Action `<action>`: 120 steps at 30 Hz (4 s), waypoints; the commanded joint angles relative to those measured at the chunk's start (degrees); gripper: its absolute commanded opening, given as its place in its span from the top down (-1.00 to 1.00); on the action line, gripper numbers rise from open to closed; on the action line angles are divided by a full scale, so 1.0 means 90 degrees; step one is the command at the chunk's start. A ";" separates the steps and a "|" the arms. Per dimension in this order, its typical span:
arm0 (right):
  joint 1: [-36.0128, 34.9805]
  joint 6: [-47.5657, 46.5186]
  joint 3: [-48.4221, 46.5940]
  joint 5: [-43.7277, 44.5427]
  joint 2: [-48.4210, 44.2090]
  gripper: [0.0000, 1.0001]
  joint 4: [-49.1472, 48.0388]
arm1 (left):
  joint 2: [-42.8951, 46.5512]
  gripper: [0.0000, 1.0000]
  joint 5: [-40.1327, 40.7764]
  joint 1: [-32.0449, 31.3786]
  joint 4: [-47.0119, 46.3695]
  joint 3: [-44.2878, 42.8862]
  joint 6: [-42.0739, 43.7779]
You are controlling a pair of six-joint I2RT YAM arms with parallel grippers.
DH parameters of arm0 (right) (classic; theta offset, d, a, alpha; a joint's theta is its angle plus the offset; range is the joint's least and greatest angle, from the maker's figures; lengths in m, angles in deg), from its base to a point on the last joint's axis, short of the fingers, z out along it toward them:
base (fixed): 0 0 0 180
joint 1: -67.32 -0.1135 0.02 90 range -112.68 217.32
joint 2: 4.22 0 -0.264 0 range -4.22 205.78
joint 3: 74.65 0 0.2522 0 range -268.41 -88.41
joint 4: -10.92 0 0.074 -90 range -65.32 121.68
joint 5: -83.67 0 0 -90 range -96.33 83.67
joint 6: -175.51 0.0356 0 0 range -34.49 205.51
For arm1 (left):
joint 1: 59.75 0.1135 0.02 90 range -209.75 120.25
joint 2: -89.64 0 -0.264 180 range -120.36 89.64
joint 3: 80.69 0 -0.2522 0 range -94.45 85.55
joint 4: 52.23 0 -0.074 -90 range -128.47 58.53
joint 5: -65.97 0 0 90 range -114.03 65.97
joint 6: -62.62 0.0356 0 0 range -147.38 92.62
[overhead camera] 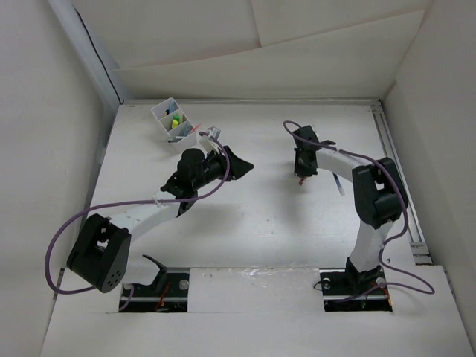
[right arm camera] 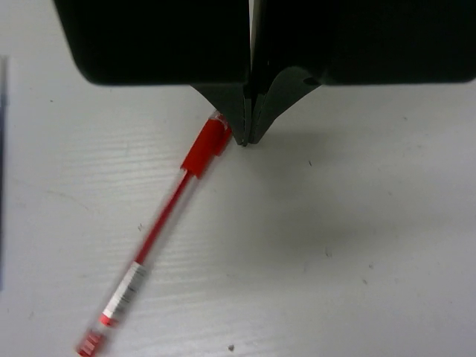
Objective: Sort the stationery into containers
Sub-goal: Pick up the pen from the center of the board.
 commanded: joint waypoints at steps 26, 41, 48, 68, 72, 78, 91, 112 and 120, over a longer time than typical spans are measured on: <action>0.0607 -0.1472 -0.0215 -0.0032 -0.0470 -0.28 0.0456 | 0.0279 0.25 -0.0051 -0.0030 -0.0316 0.0058 -0.0015; 0.0861 -0.1668 -0.0858 -0.0754 0.0320 -0.01 0.0847 | 0.0210 0.25 -0.0051 -0.0030 -0.0316 0.0058 -0.0015; 0.0793 -0.1668 -0.0859 -0.0814 0.0507 0.77 0.0964 | 0.0269 0.25 0.0008 -0.0030 -0.0258 0.0058 0.0044; -0.0388 -0.1658 0.0429 -0.1877 -0.1884 1.00 -0.0839 | 0.0093 0.01 0.0047 0.0087 -0.0199 -0.0156 -0.0102; -0.0876 -0.1658 0.0673 -0.2600 -0.2013 1.00 -0.1533 | 0.0035 0.10 0.0221 0.0087 -0.0199 -0.0225 -0.0103; -0.1297 -0.1658 0.1065 -0.3030 -0.2324 1.00 -0.2170 | -0.0287 0.21 0.0661 0.0087 0.0162 -0.0576 -0.0044; -0.1883 -0.1600 0.1260 -0.3293 -0.2530 1.00 -0.2522 | -0.1010 0.21 0.2108 -0.0118 0.1090 -0.1445 0.0551; -0.1884 -0.1482 0.1475 -0.3343 -0.2530 0.57 -0.2825 | -0.1030 1.00 0.2010 -0.0176 0.1314 -0.1612 0.0425; -0.1630 -0.1287 0.1933 -0.3362 -0.3378 -0.10 -0.3039 | -0.0669 1.00 0.2966 0.0048 0.1851 -0.1972 0.0571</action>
